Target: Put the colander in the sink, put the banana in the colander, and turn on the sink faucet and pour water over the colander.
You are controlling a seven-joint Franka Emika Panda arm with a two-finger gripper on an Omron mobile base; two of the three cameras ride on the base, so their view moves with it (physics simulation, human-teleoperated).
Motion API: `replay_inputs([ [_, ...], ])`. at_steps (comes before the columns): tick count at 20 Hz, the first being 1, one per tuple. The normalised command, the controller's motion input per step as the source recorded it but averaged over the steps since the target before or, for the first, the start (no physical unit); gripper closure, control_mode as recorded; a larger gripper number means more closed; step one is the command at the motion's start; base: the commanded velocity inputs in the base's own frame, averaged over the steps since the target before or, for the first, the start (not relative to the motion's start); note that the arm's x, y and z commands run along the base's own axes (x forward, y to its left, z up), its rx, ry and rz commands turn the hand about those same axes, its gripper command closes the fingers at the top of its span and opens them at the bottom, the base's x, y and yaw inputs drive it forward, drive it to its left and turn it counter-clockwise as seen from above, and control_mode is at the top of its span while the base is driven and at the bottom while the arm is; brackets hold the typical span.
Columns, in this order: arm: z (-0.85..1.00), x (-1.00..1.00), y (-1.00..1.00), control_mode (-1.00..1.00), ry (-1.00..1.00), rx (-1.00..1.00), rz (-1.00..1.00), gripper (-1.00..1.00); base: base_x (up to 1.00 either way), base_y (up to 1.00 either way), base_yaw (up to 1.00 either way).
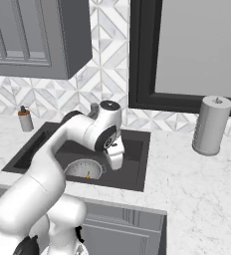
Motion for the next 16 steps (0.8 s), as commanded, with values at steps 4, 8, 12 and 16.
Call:
replay_inputs([
  [4,0.00,0.25,0.30,-1.00,0.00,0.00,0.30,-1.00,0.00,0.00,0.00],
  [8,0.00,0.29,0.46,-1.00,0.00,0.00,0.25,-1.00,0.00,0.00,0.00],
  [12,-0.01,0.30,0.15,-1.00,-0.02,0.00,0.21,-1.00,0.00,0.00,0.00],
  [16,-0.08,0.41,0.12,-1.00,0.00,0.00,0.16,-1.00,0.00,0.00,0.00],
])
